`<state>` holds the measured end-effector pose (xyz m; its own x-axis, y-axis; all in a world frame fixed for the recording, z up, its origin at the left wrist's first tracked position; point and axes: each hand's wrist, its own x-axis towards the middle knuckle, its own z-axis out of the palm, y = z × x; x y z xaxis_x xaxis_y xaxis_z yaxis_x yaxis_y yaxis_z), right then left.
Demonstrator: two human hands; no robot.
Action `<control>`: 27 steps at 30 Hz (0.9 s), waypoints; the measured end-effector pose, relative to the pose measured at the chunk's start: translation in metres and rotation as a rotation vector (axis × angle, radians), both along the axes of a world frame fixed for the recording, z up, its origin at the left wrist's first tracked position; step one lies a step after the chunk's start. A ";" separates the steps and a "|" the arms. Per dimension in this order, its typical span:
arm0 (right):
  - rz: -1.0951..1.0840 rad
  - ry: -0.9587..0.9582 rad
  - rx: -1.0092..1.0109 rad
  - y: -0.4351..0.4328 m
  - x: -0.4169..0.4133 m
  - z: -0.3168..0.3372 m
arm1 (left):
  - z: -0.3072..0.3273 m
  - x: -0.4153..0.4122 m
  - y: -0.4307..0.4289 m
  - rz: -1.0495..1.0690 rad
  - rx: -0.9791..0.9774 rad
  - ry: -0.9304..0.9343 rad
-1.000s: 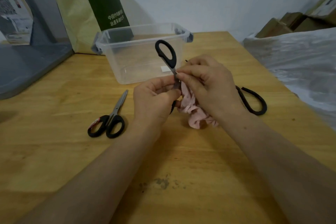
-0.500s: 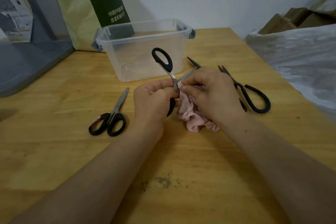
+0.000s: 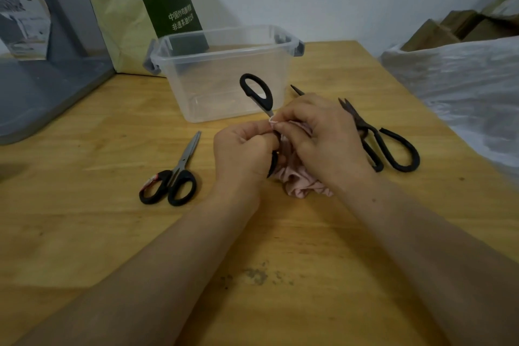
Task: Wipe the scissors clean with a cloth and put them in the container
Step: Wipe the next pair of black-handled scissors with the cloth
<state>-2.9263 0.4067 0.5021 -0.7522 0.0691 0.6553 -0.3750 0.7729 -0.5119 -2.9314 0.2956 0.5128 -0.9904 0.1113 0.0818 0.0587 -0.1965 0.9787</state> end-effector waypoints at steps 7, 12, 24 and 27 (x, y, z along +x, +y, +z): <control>-0.164 -0.039 -0.148 0.017 0.001 0.004 | 0.003 0.003 0.006 -0.045 0.049 -0.023; -0.069 0.001 -0.021 0.000 -0.001 0.001 | 0.001 0.003 0.004 -0.005 0.001 -0.001; 0.047 0.090 0.152 0.013 0.002 -0.006 | 0.003 0.001 0.002 0.018 0.058 -0.125; 0.058 0.012 0.140 0.015 0.002 -0.008 | 0.001 -0.003 0.000 0.042 0.076 -0.158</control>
